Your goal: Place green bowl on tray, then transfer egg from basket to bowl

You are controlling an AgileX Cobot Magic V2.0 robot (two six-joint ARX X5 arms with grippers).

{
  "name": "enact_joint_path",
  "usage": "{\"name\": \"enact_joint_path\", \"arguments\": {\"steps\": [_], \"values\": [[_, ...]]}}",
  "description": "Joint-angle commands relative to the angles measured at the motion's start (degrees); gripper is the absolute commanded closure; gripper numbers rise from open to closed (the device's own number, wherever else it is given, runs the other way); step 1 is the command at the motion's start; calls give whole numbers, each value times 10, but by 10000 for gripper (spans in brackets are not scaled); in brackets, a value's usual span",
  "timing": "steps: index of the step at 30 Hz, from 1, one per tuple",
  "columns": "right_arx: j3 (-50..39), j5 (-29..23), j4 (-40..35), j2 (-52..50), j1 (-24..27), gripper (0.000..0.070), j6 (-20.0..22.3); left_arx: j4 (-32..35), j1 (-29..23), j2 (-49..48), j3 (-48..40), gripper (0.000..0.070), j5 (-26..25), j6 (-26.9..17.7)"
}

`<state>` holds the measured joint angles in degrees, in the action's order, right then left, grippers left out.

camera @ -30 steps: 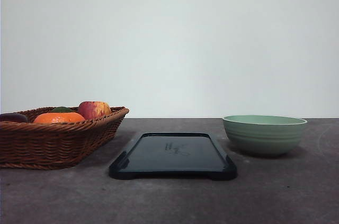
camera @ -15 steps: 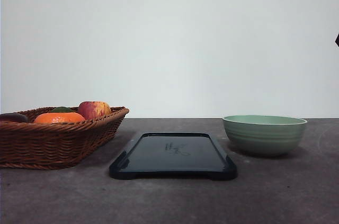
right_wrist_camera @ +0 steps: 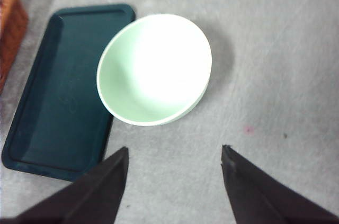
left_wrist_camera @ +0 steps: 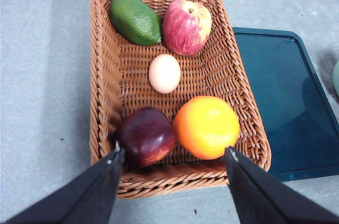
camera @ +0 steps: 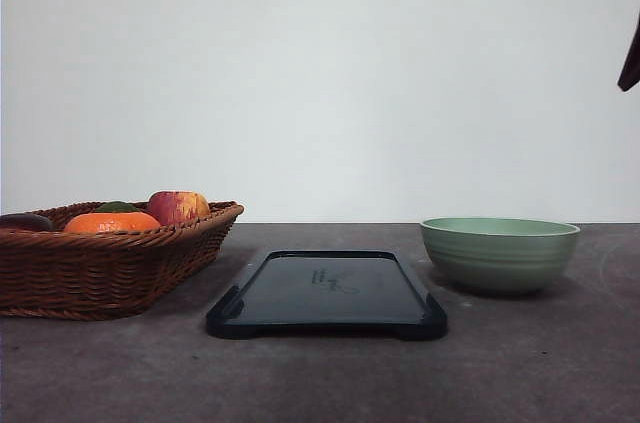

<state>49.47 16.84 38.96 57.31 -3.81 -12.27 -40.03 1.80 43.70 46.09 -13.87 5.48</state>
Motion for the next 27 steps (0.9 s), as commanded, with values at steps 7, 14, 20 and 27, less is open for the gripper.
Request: {"name": "enact_joint_path", "arguments": {"steps": [7,14,20,27], "values": [[96,0,4,135,-1,361,-8,9,2,3,14,311,-3,2],[143,-3,-17,232,-1,361,-6,10,2,3,14,313,-3,2],[148,-3,-43,297,-1,361,-6,10,1,3,14,313,-3,2],[148,-3,-51,355,-1,364,-6,10,2,3,14,313,-3,2]]}}
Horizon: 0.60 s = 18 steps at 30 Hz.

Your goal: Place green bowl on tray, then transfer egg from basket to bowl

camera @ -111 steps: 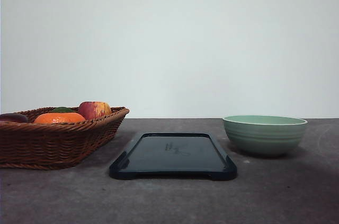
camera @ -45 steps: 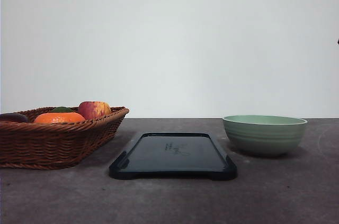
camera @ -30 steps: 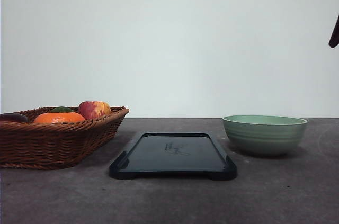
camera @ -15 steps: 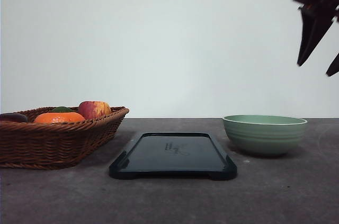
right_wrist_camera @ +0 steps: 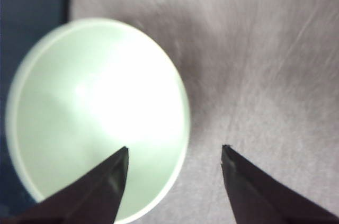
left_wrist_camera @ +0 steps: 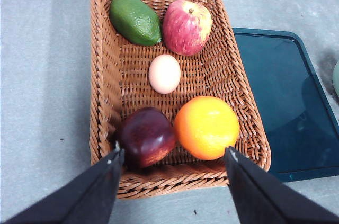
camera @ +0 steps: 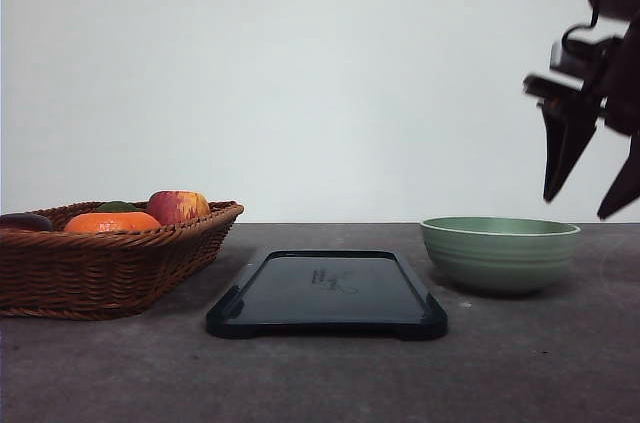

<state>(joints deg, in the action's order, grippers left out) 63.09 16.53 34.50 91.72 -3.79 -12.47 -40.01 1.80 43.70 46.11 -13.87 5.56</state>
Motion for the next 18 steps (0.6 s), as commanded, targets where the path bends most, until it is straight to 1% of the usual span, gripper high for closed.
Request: {"name": "enact_joint_path", "arguments": {"steps": [1,2,3,5,6,8,9,14,18], "values": [[12,0,-9,17,-2,366,-4,10,2,3,13,313,-3,1],[12,0,-13,23,-2,390,-4,10,2,3,13,313,-3,1],[12,0,-16,29,-2,432,-4,10,2,3,13,313,-3,1],[12,0,-20,39,-2,558,-4,10,2,3,13,313,-3,1],[12,1,-21,44,-2,610,-4,10,2,3,13,313,-3,1],[12,4,-20,50,-2,681,-4,10,2,3,13,313,-3,1],[12,6,-20,52,-2,698,-4,10,2,3,13,313,-3,1],[16,21,-15,41,-2,697,-4,10,2,3,13,313,-3,1],[41,42,18,31,-4,697,-3,9,2,3,13,313,-3,1]]}}
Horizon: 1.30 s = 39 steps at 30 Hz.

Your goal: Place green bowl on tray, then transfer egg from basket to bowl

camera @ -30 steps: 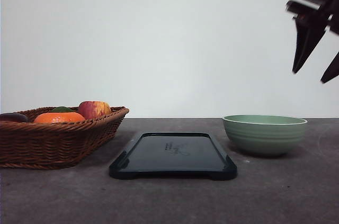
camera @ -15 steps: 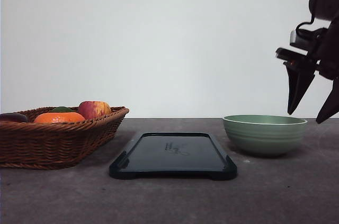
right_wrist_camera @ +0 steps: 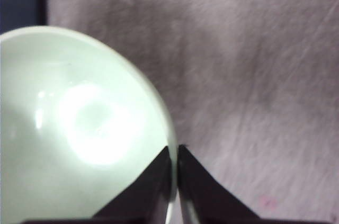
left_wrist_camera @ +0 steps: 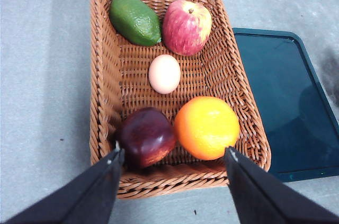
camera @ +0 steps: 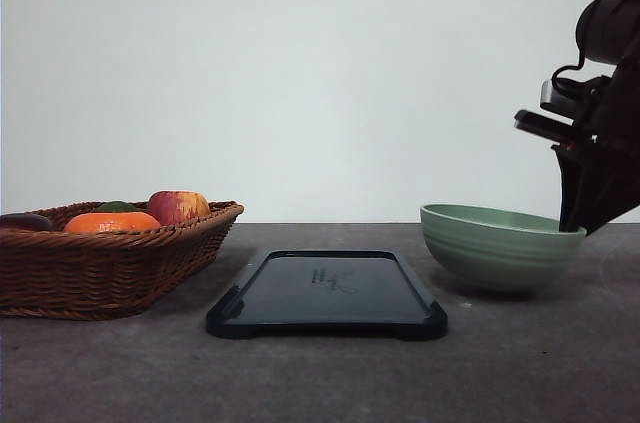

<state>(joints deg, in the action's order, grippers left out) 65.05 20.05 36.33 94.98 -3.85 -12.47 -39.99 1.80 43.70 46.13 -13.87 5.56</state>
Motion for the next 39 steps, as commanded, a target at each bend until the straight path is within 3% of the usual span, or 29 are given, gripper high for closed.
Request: {"name": "enact_joint_path", "arguments": {"steps": [1,9,16,24,39], "values": [[32,10,11,-2,-7,697,-2,9,2,3,13,313,-3,1],[144,3,81,-2,-66,697,19,9,2,3,13,314,-3,1],[222,-45,114,14,-145,697,26,7,2,3,13,314,-3,1],[291,-66,127,97,-210,697,28,7,2,3,13,314,-3,1],[325,-86,124,220,-226,697,39,7,1,3,13,315,-3,1]]}}
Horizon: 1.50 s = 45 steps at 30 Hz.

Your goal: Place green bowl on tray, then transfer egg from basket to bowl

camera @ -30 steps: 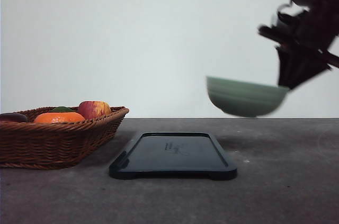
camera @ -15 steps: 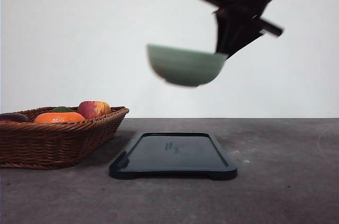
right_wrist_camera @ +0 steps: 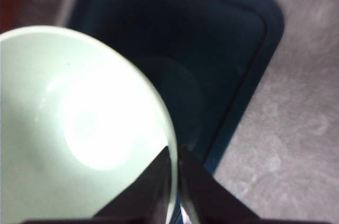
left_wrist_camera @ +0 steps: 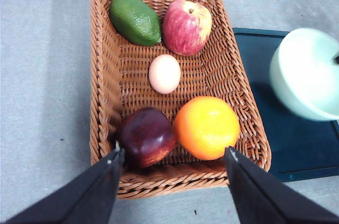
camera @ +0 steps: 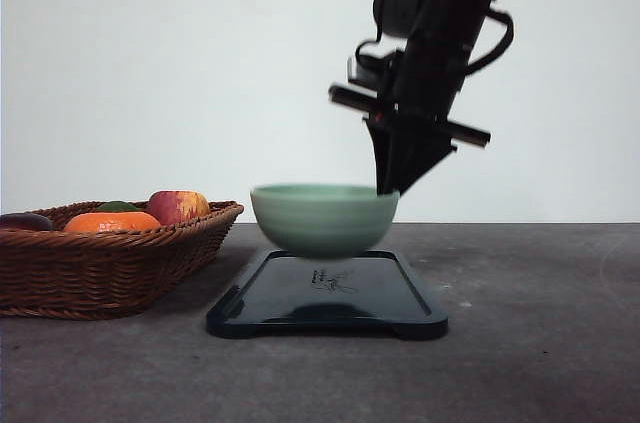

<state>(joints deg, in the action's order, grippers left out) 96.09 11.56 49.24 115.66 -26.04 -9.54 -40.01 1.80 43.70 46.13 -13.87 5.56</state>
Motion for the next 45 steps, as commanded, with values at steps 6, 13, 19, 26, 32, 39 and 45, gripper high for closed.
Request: {"name": "enact_joint_path", "arguments": {"steps": [6,13,19,26,32,39,45], "values": [[14,-4,-17,29,-4,697,10,8,1,3,13,316,-3,1],[14,-11,-16,32,-4,697,12,7,2,3,13,316,-3,1],[14,-11,-18,32,-5,574,12,6,2,3,13,316,-3,1],[28,-11,5,16,-3,471,12,6,2,3,13,315,-3,1],[27,-34,14,-43,-6,472,15,8,2,3,13,314,-3,-2],[-65,-57,-105,-140,-10,472,15,11,1,3,13,314,-3,-6],[-246,-56,-209,-266,-10,472,21,22,2,3,13,314,-4,-3]]}}
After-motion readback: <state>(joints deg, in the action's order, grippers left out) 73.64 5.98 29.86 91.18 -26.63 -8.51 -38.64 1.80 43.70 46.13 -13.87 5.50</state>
